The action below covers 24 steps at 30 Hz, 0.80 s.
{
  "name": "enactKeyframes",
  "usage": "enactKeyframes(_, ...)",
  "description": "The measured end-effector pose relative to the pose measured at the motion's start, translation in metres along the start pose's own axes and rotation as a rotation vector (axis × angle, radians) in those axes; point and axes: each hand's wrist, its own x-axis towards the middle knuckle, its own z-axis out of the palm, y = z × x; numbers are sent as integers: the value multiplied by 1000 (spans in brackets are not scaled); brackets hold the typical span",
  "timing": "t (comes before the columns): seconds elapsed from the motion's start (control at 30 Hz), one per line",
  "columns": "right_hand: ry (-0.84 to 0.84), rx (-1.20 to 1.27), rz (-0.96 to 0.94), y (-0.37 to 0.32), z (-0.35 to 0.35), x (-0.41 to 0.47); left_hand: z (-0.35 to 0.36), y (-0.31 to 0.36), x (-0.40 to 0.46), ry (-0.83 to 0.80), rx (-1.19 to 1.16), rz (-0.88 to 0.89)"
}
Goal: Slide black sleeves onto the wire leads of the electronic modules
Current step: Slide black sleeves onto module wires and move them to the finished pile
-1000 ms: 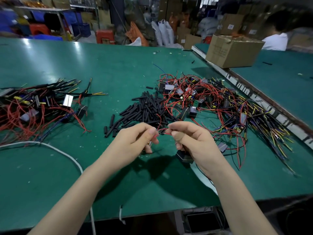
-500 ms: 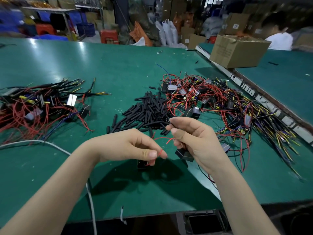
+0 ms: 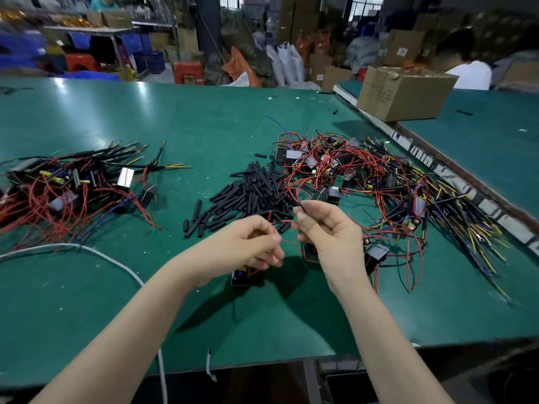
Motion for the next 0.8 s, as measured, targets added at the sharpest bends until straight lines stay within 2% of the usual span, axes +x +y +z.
enactKeyframes(0.13, -40, -108, -30, 5, 3, -4, 7, -4, -7, 136, 129, 121)
enactKeyframes(0.23, -61, -178, -58, 8, 5, -7, 6, -11, -16, 88, 209, 202)
enactKeyframes(0.37, -66, -220, -91, 10, 4, -11, 2, -17, -25, -66, 322, 222)
enactKeyframes(0.47, -61, -256, -118, 12, 5, -13, 3, -18, -28, -81, 377, 290)
enactKeyframes(0.63, -72, -461, -225, 11, 4, -15, 13, -23, -17, 73, 394, 270)
enactKeyframes(0.8, -10, -507, -289, 9, 3, -16, 22, -28, -4, 316, 355, 213)
